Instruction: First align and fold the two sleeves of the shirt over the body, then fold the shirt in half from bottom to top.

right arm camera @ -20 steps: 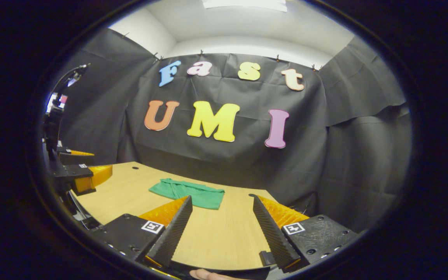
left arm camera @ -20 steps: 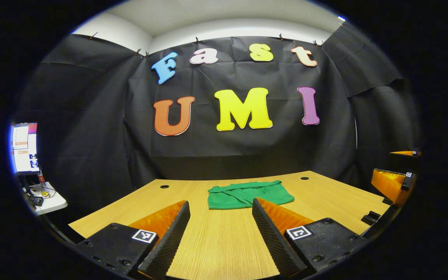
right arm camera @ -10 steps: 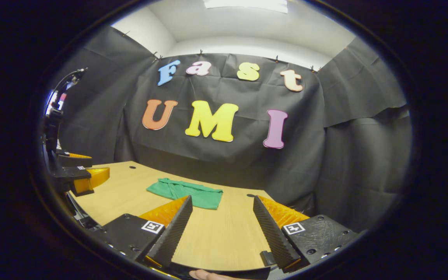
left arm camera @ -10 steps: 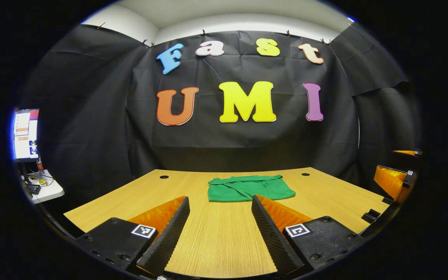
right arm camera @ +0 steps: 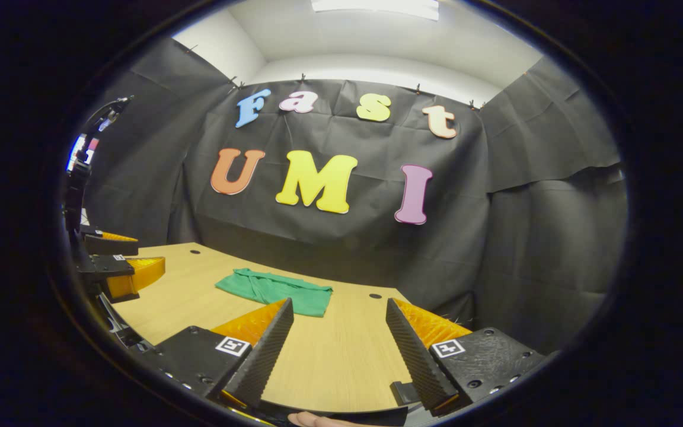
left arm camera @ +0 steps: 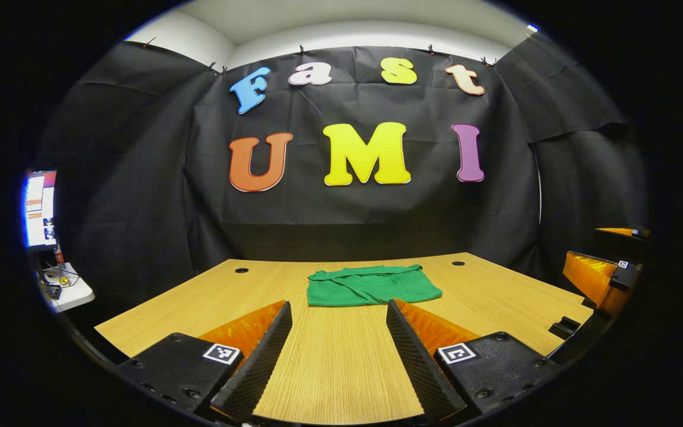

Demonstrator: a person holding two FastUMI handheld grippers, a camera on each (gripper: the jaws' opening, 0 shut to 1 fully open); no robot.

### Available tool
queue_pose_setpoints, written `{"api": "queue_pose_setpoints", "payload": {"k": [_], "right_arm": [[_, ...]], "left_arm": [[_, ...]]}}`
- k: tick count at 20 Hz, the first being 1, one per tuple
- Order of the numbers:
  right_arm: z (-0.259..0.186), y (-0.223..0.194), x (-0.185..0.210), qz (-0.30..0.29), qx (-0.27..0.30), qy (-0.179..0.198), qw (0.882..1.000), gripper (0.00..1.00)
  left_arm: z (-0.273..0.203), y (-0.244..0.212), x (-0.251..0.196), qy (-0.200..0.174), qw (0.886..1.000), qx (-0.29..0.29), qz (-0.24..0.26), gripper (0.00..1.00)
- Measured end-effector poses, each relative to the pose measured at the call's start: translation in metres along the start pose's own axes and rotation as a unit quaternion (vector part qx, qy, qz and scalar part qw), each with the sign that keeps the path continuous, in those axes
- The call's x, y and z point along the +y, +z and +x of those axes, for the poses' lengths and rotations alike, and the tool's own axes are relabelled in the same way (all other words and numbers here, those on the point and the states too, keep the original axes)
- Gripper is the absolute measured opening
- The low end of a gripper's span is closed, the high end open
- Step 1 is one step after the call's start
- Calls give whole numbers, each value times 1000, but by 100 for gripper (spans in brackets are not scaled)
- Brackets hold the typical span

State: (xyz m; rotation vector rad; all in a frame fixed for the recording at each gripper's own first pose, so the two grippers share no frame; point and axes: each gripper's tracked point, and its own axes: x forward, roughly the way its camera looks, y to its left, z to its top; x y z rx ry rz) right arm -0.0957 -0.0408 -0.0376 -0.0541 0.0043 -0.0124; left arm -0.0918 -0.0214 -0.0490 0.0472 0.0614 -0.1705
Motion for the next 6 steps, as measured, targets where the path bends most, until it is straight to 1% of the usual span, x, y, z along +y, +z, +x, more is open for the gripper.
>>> {"api": "queue_pose_setpoints", "payload": {"k": [6], "right_arm": [[2, -7, -1, 4, 4, -1, 1000, 95]], "left_arm": [[3, -8, 4, 8, 1000, 13, -2, 100]]}}
